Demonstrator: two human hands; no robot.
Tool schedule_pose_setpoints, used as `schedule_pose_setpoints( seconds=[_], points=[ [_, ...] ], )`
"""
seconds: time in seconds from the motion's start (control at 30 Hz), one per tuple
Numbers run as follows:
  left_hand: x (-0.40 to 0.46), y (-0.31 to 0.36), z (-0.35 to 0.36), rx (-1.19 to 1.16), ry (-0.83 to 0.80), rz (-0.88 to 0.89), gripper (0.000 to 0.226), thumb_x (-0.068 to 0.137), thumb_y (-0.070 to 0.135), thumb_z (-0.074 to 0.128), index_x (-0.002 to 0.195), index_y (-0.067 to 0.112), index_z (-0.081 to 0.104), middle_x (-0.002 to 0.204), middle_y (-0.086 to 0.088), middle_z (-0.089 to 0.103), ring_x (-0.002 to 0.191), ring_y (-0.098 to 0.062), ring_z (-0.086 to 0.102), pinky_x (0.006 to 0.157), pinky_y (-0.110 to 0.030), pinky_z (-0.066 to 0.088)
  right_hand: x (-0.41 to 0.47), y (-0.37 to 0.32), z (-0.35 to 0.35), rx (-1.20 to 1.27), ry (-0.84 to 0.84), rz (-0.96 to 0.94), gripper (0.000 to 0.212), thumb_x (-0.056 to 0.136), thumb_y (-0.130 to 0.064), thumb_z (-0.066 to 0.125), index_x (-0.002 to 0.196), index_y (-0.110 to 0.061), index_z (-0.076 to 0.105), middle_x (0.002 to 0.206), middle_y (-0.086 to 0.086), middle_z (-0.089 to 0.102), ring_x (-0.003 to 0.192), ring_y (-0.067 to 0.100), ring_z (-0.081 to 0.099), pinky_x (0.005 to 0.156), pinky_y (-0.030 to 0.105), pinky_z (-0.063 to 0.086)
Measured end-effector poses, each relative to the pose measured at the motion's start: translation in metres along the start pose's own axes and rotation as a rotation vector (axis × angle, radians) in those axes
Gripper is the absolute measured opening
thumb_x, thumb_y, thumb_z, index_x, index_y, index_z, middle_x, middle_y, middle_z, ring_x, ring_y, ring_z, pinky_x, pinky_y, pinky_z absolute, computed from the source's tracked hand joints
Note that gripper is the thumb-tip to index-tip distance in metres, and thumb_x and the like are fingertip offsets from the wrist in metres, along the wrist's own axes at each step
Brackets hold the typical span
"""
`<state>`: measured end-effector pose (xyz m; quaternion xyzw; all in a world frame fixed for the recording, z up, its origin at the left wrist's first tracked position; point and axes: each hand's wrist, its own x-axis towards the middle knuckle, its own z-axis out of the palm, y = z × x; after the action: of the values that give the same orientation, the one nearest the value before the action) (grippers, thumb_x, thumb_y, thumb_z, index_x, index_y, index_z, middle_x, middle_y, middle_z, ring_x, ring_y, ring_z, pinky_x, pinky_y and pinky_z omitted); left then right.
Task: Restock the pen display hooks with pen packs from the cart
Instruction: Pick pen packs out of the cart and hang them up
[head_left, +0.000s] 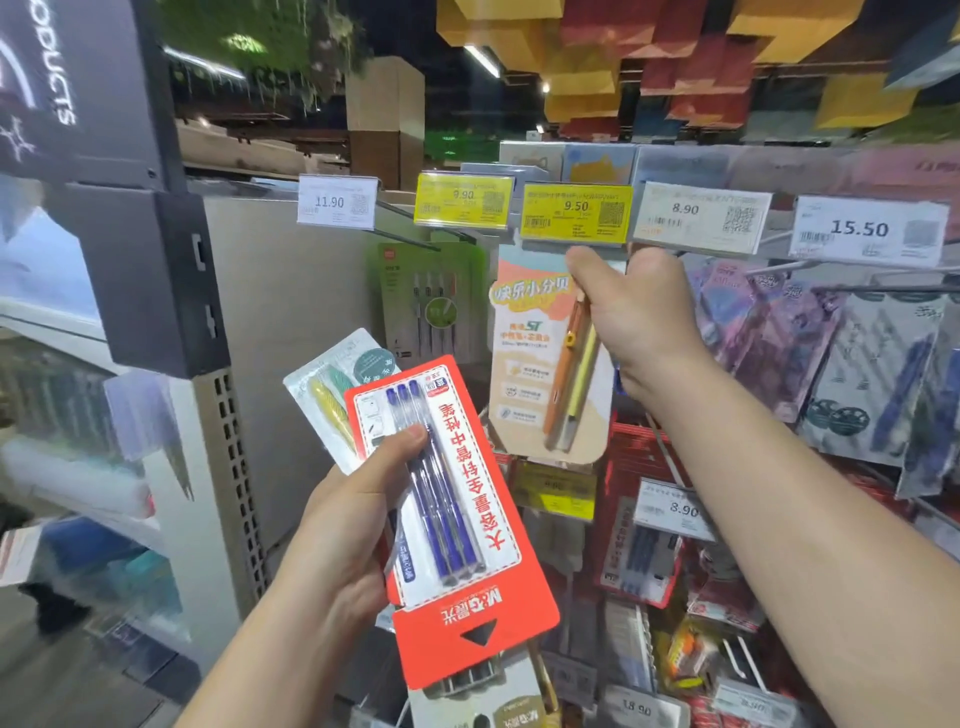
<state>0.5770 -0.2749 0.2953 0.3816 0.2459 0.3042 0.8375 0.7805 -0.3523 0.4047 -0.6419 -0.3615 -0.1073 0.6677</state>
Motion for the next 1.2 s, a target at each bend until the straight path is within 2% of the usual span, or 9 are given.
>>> schedule_pose_setpoints(
  seconds=[0.13,0.37,0.57,0.7,0.8,0.97,1.07,1.13,1.2],
  points=[
    [-0.001,0.001,-0.002,0.004,-0.003,-0.007,0.044,0.088,0.026,0.077,0.126,0.008,0.067,0.102,-0.019,0.079,0.081,-0.036,0.078,0.059,-0.043,0.063,0.004,0.002,0.005,0.015,0.032,0.038,0.029,0.093,-0.014,0.062,0.065,-0.018,0.059,0.051,-0.016,0.055,0.057,0.009,0.050,0.056,0.024,0.039],
    [0.003,0.002,-0.004,0.020,-0.016,-0.007,0.046,0.086,0.028,0.078,0.126,0.008,0.067,0.104,-0.020,0.078,0.084,-0.037,0.078,0.066,-0.045,0.063,0.011,0.002,0.010,0.013,0.000,0.063,0.032,0.086,-0.022,0.061,0.054,-0.022,0.061,0.056,-0.006,0.056,0.065,0.020,0.055,0.062,0.032,0.040],
    [0.006,0.003,-0.001,0.010,-0.036,-0.006,0.047,0.084,0.026,0.078,0.126,0.007,0.067,0.103,-0.020,0.078,0.081,-0.036,0.078,0.063,-0.045,0.064,0.021,0.008,0.012,0.128,-0.052,0.227,0.014,0.085,-0.024,0.061,0.096,-0.015,0.064,0.093,0.017,0.074,0.091,0.035,0.073,0.087,0.057,0.058],
    [0.009,0.004,0.001,-0.001,-0.042,-0.008,0.044,0.087,0.025,0.076,0.125,0.007,0.067,0.103,-0.021,0.078,0.078,-0.035,0.078,0.060,-0.043,0.063,0.027,0.022,0.013,0.186,-0.021,0.287,0.018,0.098,-0.018,0.061,0.115,-0.020,0.062,0.103,-0.001,0.072,0.093,0.021,0.072,0.088,0.041,0.059],
    [0.012,0.005,0.002,-0.004,-0.042,-0.007,0.040,0.087,0.024,0.076,0.123,0.008,0.068,0.102,-0.021,0.078,0.078,-0.035,0.078,0.059,-0.042,0.063,0.017,0.031,0.011,0.055,-0.069,0.191,0.017,0.091,-0.018,0.073,0.104,-0.021,0.064,0.094,-0.008,0.071,0.089,0.013,0.071,0.074,0.023,0.055],
    [0.016,0.009,0.003,0.004,-0.042,0.013,0.026,0.088,0.021,0.076,0.111,0.013,0.068,0.099,-0.021,0.078,0.075,-0.034,0.078,0.057,-0.042,0.062,-0.004,0.066,0.010,-0.157,-0.178,0.183,0.016,0.089,-0.026,0.078,0.098,-0.014,0.070,0.085,0.002,0.077,0.080,0.024,0.074,0.078,0.038,0.058],
    [0.021,0.010,0.004,0.010,-0.044,0.022,0.019,0.089,0.020,0.075,0.104,0.015,0.066,0.098,-0.021,0.078,0.073,-0.034,0.078,0.055,-0.041,0.062,0.002,0.077,0.016,-0.269,-0.145,0.250,0.024,0.093,-0.032,0.072,0.082,-0.010,0.069,0.071,0.004,0.068,0.064,0.022,0.064,0.062,0.032,0.049],
    [0.024,0.012,0.003,0.019,-0.054,0.011,0.024,0.089,0.020,0.075,0.109,0.012,0.067,0.098,-0.021,0.078,0.074,-0.034,0.078,0.055,-0.040,0.062,0.010,0.082,0.021,-0.303,-0.091,0.281,0.017,0.092,-0.025,0.070,0.094,-0.008,0.069,0.079,0.006,0.068,0.063,0.019,0.059,0.057,0.029,0.044],
    [0.027,0.012,0.002,0.031,-0.067,0.004,0.031,0.089,0.020,0.075,0.117,0.009,0.067,0.099,-0.022,0.078,0.074,-0.034,0.078,0.055,-0.040,0.061,0.021,0.087,0.025,-0.279,-0.073,0.318,0.018,0.094,-0.018,0.066,0.108,-0.008,0.061,0.103,0.015,0.071,0.079,0.024,0.065,0.067,0.035,0.054]
  ],
)
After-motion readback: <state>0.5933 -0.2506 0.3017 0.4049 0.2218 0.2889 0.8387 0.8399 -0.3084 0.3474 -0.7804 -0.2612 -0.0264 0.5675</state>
